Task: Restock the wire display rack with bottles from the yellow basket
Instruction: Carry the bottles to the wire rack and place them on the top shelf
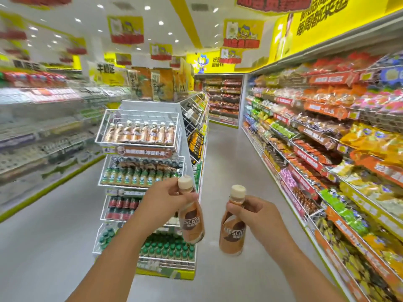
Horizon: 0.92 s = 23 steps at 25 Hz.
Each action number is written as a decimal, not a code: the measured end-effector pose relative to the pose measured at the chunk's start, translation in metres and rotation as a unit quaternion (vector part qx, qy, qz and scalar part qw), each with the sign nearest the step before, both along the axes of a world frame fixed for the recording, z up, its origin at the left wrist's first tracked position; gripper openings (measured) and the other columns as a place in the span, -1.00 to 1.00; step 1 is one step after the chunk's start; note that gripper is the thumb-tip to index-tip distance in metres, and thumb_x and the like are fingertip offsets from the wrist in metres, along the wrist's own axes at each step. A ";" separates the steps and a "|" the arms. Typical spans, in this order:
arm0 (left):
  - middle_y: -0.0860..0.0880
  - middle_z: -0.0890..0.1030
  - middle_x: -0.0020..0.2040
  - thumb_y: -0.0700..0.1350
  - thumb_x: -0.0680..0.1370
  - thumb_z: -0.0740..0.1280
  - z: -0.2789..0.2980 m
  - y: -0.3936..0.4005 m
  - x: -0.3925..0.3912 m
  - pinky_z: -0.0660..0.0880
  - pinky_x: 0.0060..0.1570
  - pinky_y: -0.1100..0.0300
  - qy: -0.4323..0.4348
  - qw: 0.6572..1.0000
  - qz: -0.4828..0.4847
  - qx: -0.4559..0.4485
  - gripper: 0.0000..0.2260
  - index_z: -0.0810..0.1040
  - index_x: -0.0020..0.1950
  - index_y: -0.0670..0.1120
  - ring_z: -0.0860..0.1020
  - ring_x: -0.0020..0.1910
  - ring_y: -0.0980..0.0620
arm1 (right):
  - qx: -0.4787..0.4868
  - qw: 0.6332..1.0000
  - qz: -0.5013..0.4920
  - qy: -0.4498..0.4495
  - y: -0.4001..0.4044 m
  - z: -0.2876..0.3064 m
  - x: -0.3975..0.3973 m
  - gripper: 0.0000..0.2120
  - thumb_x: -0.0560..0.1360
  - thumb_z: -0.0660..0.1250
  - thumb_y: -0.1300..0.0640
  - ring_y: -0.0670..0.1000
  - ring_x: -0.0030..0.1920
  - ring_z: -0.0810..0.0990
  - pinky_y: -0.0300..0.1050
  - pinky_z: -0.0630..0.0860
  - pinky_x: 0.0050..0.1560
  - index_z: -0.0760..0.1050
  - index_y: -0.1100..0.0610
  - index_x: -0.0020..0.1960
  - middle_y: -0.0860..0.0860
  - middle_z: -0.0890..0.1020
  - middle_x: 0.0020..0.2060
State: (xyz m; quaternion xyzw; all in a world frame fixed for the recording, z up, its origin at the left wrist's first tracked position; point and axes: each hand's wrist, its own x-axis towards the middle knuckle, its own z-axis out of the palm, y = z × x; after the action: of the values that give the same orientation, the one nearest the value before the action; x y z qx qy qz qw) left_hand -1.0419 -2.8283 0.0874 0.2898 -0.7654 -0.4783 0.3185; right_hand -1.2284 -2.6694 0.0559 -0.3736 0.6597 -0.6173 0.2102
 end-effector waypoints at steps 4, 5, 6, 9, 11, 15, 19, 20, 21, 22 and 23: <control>0.20 0.74 -0.08 -0.02 0.44 0.58 0.012 -0.092 0.086 0.59 -0.13 0.26 0.010 0.999 0.042 -0.002 -0.84 0.70 -0.02 0.12 0.68 -0.09 0.24 | 0.002 0.998 0.061 0.019 -0.112 0.010 0.075 -0.95 0.45 0.56 0.15 -0.13 -0.21 0.73 -0.38 0.52 -0.26 0.75 0.05 -0.09 -0.04 0.78 -0.22; 0.19 0.74 -0.07 -0.03 0.44 0.58 0.015 -0.117 0.107 0.61 -0.08 0.21 0.011 0.999 0.050 -0.003 -0.84 0.70 -0.01 0.12 0.68 -0.07 0.22 | 0.002 0.997 0.074 0.025 -0.140 0.012 0.094 -0.95 0.45 0.56 0.14 -0.13 -0.19 0.74 -0.39 0.53 -0.27 0.75 0.04 -0.09 -0.04 0.78 -0.22; 0.18 0.74 -0.06 -0.04 0.45 0.57 0.017 -0.139 0.125 0.62 -0.05 0.18 0.012 0.998 0.055 -0.006 -0.84 0.69 -0.01 0.11 0.69 -0.06 0.20 | 0.001 0.996 0.082 0.029 -0.165 0.015 0.111 -0.95 0.46 0.56 0.13 -0.12 -0.18 0.75 -0.40 0.53 -0.28 0.75 0.03 -0.07 -0.05 0.78 -0.21; 0.18 0.74 -0.07 -0.07 0.45 0.57 0.027 -0.199 0.173 0.62 -0.04 0.16 0.013 0.997 0.075 -0.002 -0.83 0.68 -0.02 0.12 0.69 -0.05 0.17 | -0.005 0.995 0.098 0.033 -0.233 0.022 0.152 -0.95 0.47 0.55 0.11 -0.10 -0.14 0.75 -0.33 0.57 -0.22 0.75 0.02 -0.07 -0.06 0.78 -0.19; 0.19 0.74 -0.08 -0.05 0.45 0.57 0.032 -0.239 0.200 0.61 -0.04 0.16 -0.002 0.996 0.085 -0.009 -0.82 0.68 0.00 0.11 0.69 -0.08 0.20 | -0.004 0.994 0.105 0.037 -0.276 0.028 0.176 -0.94 0.47 0.55 0.08 -0.11 -0.14 0.75 -0.23 0.58 -0.15 0.75 0.03 -0.06 -0.07 0.78 -0.18; 0.13 0.75 -0.03 -0.01 0.43 0.58 0.033 -0.311 0.233 0.64 0.06 0.03 -0.018 0.995 0.099 -0.012 -0.78 0.68 0.05 0.08 0.70 -0.01 0.11 | 0.002 0.992 0.122 0.030 -0.347 0.037 0.203 -0.89 0.47 0.55 0.04 -0.11 -0.13 0.74 -0.27 0.57 -0.16 0.74 0.01 -0.02 -0.09 0.78 -0.17; 0.10 0.74 -0.02 -0.01 0.43 0.58 0.027 -0.373 0.238 0.64 0.08 0.00 -0.002 0.994 0.111 -0.006 -0.75 0.65 0.06 0.05 0.70 -0.02 0.11 | 0.017 0.991 0.127 0.044 -0.410 0.034 0.207 -0.88 0.47 0.55 -0.03 -0.06 -0.08 0.75 -0.08 0.63 -0.01 0.75 -0.01 -0.05 -0.08 0.78 -0.16; 0.09 0.74 -0.03 -0.01 0.43 0.59 0.025 -0.391 0.235 0.64 0.09 0.00 0.002 0.994 0.114 -0.002 -0.74 0.64 0.07 0.05 0.71 -0.02 0.10 | 0.018 0.991 0.128 0.043 -0.428 0.033 0.205 -0.88 0.47 0.55 -0.03 -0.06 -0.09 0.75 -0.06 0.63 -0.01 0.75 0.00 -0.07 -0.08 0.78 -0.16; 0.07 0.74 -0.03 -0.01 0.43 0.59 0.025 -0.407 0.232 0.65 0.09 -0.02 0.003 0.993 0.116 0.000 -0.74 0.63 0.07 0.05 0.71 -0.02 0.09 | 0.017 0.991 0.127 0.042 -0.445 0.031 0.202 -0.88 0.47 0.55 -0.03 -0.07 -0.10 0.75 -0.08 0.61 -0.03 0.75 0.00 -0.08 -0.08 0.78 -0.17; 0.06 0.75 -0.03 -0.02 0.43 0.58 0.025 -0.425 0.228 0.65 0.09 -0.03 0.003 0.993 0.118 0.000 -0.73 0.63 0.07 0.04 0.71 -0.02 0.07 | 0.018 0.991 0.127 0.038 -0.462 0.031 0.200 -0.88 0.47 0.54 -0.03 -0.09 -0.12 0.74 -0.11 0.59 -0.06 0.75 0.00 -0.09 -0.08 0.78 -0.18; 0.05 0.75 -0.04 -0.03 0.44 0.58 0.026 -0.443 0.223 0.65 0.08 -0.03 0.003 0.993 0.121 -0.003 -0.74 0.63 0.08 0.03 0.71 -0.03 0.07 | 0.017 0.991 0.129 0.035 -0.481 0.029 0.196 -0.88 0.47 0.54 -0.03 -0.12 -0.14 0.74 -0.16 0.56 -0.10 0.75 0.00 -0.10 -0.09 0.78 -0.19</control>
State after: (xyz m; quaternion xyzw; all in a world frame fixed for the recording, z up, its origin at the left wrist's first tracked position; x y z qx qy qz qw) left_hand -0.8187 -3.2712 0.1134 0.3780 -0.7253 -0.4350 0.3766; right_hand -1.0325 -3.1505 0.0851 -0.4736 0.6230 -0.5604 0.2711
